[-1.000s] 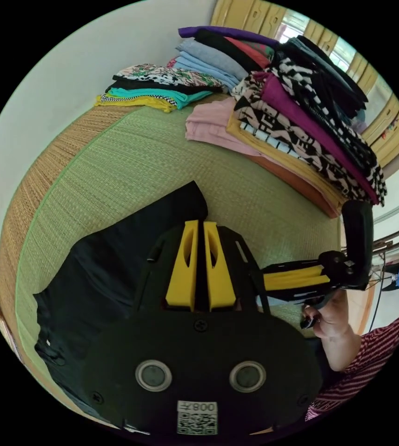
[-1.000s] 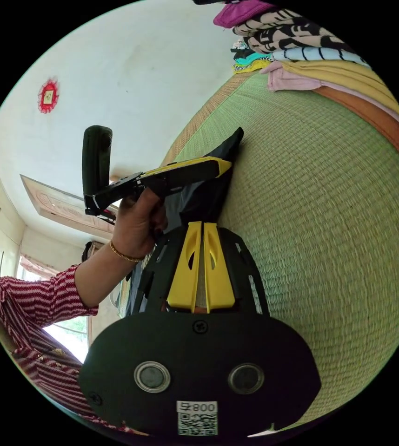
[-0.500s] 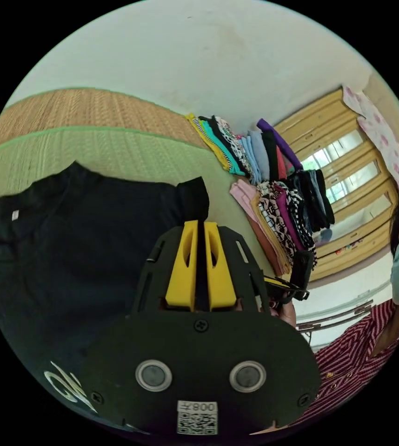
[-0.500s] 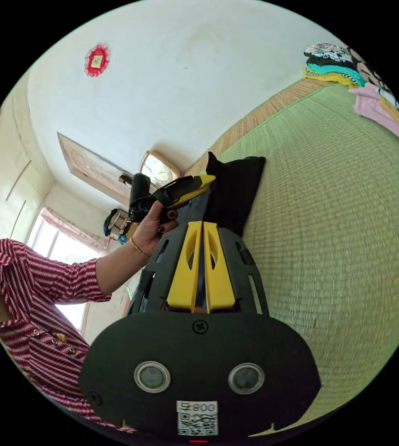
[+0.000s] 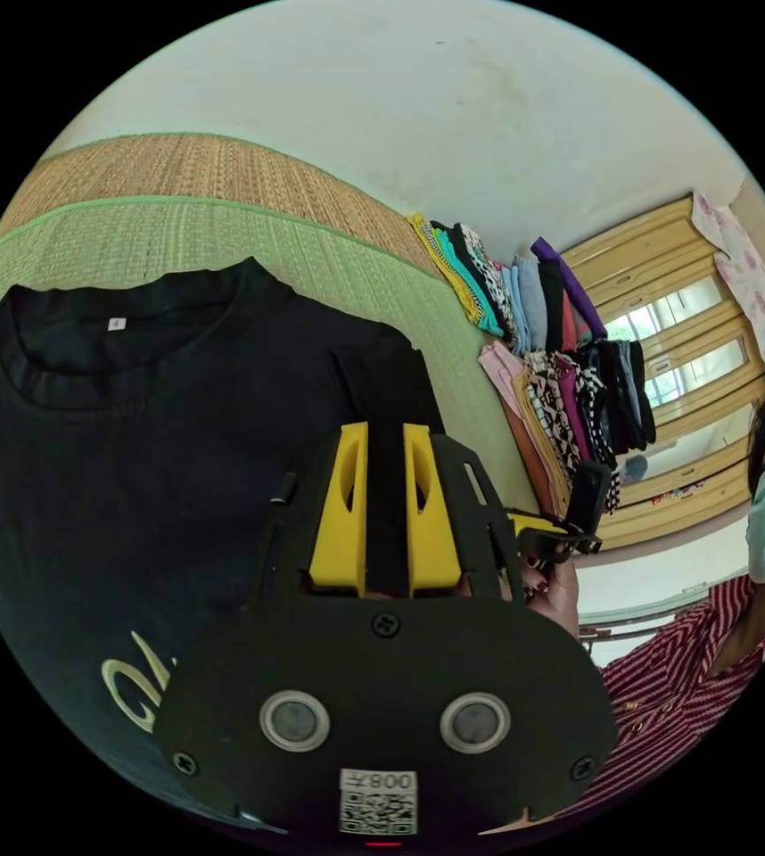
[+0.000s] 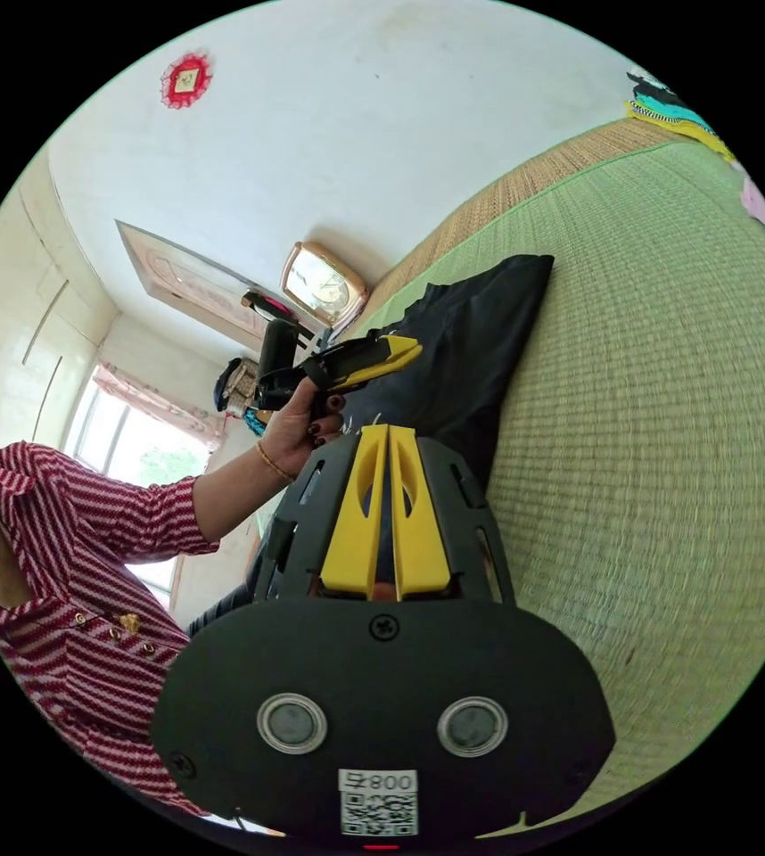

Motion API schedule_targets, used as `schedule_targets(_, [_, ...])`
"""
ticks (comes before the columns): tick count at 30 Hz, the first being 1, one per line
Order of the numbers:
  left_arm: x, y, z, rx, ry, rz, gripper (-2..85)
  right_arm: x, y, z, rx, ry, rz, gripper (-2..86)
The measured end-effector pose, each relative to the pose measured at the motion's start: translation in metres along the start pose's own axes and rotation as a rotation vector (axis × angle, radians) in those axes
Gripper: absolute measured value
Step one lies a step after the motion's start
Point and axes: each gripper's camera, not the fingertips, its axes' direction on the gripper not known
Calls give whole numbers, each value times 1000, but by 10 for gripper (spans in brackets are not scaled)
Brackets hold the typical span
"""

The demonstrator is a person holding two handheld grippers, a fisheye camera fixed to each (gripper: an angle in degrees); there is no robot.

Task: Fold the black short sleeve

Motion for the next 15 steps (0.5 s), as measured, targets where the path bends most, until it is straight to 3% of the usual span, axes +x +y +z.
schedule_targets(3, [10, 1, 23, -92, -33, 45, 69, 4, 4, 6, -14, 87, 39, 1])
schedule_targets(10, [28, -4, 38, -107, -15, 102, 65, 18, 16, 6, 5, 233, 135, 0])
schedule_targets(15, [38, -7, 48, -152, -67, 143, 65, 32, 27, 1, 38, 195, 185, -1])
